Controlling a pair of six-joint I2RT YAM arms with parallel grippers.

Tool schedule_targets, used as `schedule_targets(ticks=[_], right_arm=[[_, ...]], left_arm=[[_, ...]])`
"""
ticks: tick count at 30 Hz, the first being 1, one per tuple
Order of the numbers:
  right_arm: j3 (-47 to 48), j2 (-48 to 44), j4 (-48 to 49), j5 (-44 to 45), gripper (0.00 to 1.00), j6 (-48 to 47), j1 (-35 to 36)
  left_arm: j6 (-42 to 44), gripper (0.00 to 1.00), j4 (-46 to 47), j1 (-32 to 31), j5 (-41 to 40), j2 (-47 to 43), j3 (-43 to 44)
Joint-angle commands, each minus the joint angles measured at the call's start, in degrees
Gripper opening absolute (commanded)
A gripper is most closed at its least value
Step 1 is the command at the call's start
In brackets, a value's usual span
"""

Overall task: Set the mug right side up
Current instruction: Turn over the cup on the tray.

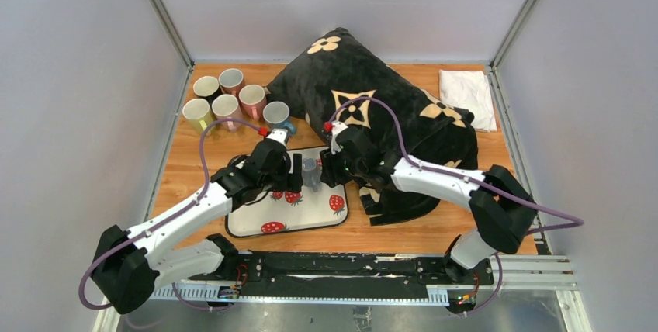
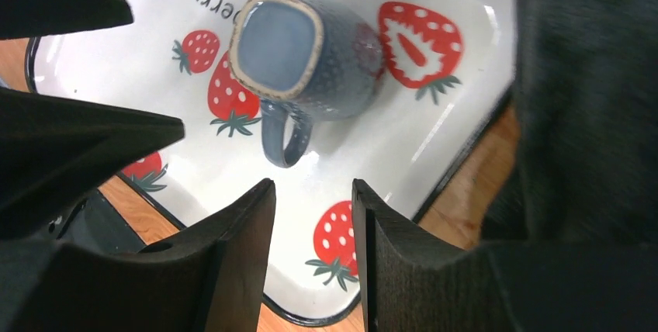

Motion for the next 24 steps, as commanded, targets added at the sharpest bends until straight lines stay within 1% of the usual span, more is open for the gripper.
schedule_targets(ticks=[1,4,8,16,24], right_arm=[[-3.61,-6.77,1.83,11.5,0.46,4.13,-0.68],[-5.98,-10.43,1.8,15.95,0.46,6.13,-0.94],[-8.75,-14.21,1.85,19.08,0.46,7.12,-1.38],[-12.1,-17.32,1.52,19.72,0.46,8.29,-2.09],[-12.82,-19.18,0.41,20.72,0.46,7.56,-2.61]], left_arm=[[-4.68,0.84,-0.09,-0.48,-2.03,-1.75,2.89],[-6.99,0.83,0.58,-1.36,-2.34,-1.57,3.81],[-9.48,0.83,2.48,-3.97,-5.2,-0.24,4.2],[-11.68,0.83,3.57,-8.54,-8.91,9.69,9.17],[-10.92,0.79,1.2,-8.92,-11.62,17.45,13.06]])
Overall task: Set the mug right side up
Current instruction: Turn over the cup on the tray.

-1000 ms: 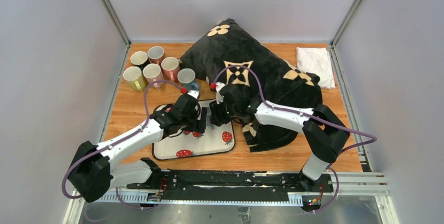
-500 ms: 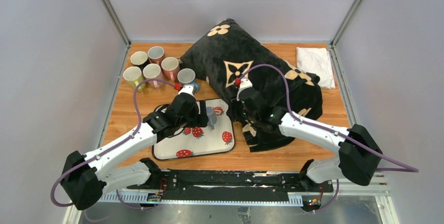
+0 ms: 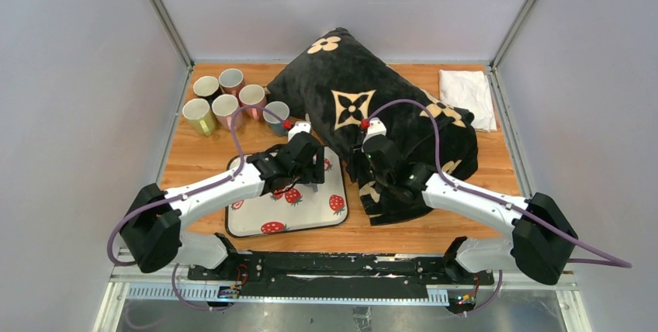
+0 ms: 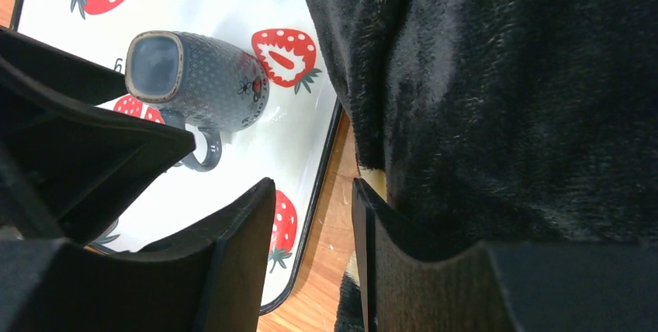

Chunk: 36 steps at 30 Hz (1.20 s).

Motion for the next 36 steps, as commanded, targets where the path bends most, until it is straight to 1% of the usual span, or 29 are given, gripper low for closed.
schedule_targets(ticks=[1,7,15,22,26,28,31,36], right_arm=[[-0.59,-1.89,-0.65,2.36,0.46,0.32,-1.07],[-0.27,-1.38,-0.77,1.81,0.46,0.02,-1.43],[0.98,0.93,-0.68,-0.24,0.45,-0.25,-1.63],[1.35,1.4,-0.67,-0.86,0.45,-0.37,-1.6],[1.35,1.66,-0.6,-1.48,0.45,-0.12,-1.6],[1.3,1.67,-0.59,-1.46,0.45,-0.09,-1.63],[1.26,1.6,-0.58,-1.47,0.45,0.0,-1.59],[1.26,1.63,-0.59,-1.76,0.45,-0.02,-1.59]], left_arm=[[-0.25,0.79,-1.11,-0.48,-3.8,3.32,2.86],[0.39,0.74,-3.27,-0.48,-6.01,5.5,3.76],[2.38,0.64,-4.29,-0.4,-6.55,6.32,3.76],[2.51,0.52,-4.17,0.13,-5.7,6.22,3.22],[2.53,0.43,-3.72,0.55,-5.07,5.76,2.6],[2.5,0.4,-3.3,0.7,-4.82,5.55,2.11],[2.5,0.38,-2.83,1.05,-4.21,5.6,1.53],[2.68,0.39,-1.85,1.43,-3.53,6.27,1.06]])
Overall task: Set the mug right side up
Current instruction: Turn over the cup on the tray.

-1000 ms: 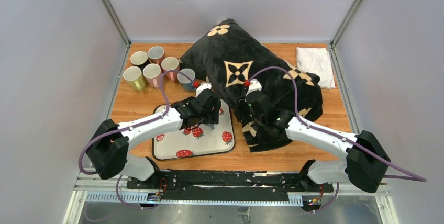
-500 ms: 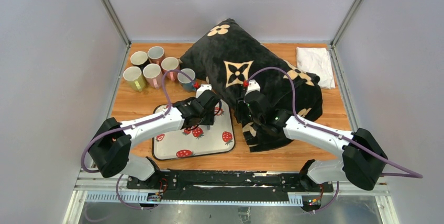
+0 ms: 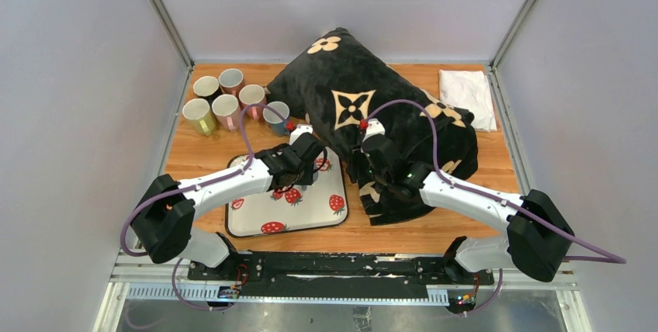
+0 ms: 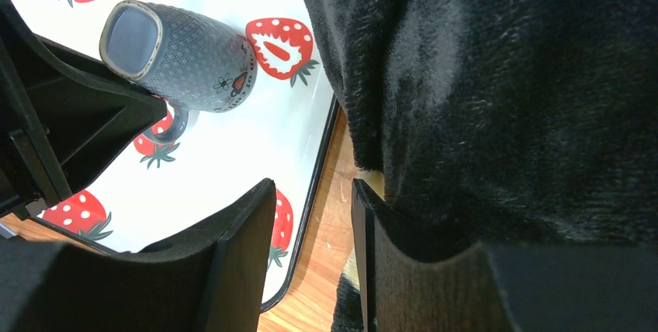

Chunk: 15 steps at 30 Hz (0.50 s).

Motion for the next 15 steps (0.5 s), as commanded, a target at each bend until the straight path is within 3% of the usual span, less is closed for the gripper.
schedule_targets(ticks=[1,8,15], right_arm=[[1.34,0.39,-0.52,-0.08,0.45,0.07,-0.67],[1.51,0.29,-0.78,-0.12,0.45,0.04,-0.68],[1.69,0.81,-0.79,-0.33,0.45,-0.03,-0.67]], left_arm=[[0.36,0.39,2.19,0.62,0.29,0.22,-0.91],[1.06,0.36,3.03,0.84,0.99,0.99,-0.8],[1.52,0.18,3.44,1.02,1.02,0.59,-1.05]])
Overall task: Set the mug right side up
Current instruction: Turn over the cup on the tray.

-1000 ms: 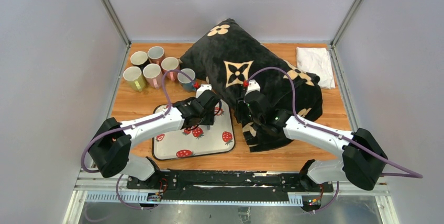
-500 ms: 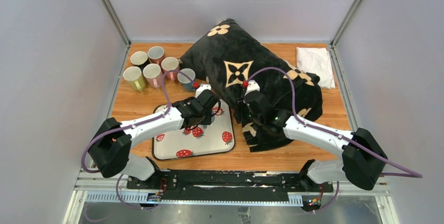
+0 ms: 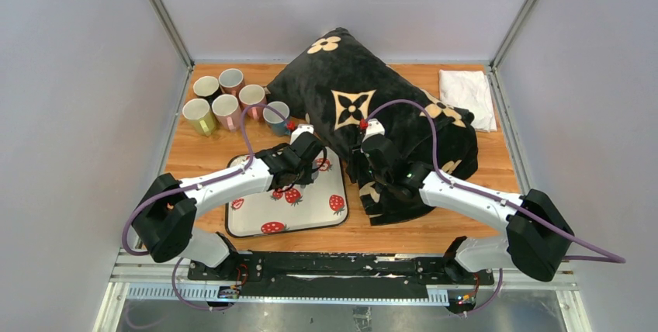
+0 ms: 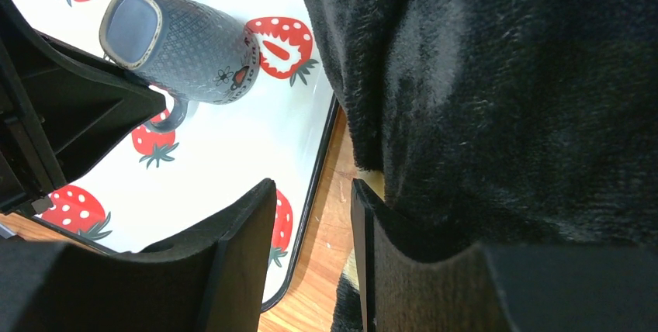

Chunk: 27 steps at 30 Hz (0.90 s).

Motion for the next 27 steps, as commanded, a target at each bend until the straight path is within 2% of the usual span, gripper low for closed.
schedule_targets(ticks=[1,6,15,23,27], right_arm=[[1.67,0.8,-0.79,-0.35,0.45,0.0,-0.67],[1.63,0.67,-0.87,-0.34,0.45,0.05,-0.68],[1.94,-1.05,-1.25,-0.12,0.45,0.51,-0.65],[0.31,-7.07,2.78,2.04,0.46,1.84,-0.68],[1.71,-8.97,1.72,4.13,0.46,2.76,-0.68]], left_arm=[[0.54,0.16,1.74,0.55,-0.32,0.06,-0.54],[1.35,0.0,1.93,0.65,0.15,-0.63,-0.71],[4.5,0.0,6.22,0.96,4.0,-9.06,-2.65],[4.16,0.0,12.93,2.7,12.23,-19.72,-4.86],[3.22,0.0,14.91,5.4,15.46,-24.71,-4.73]])
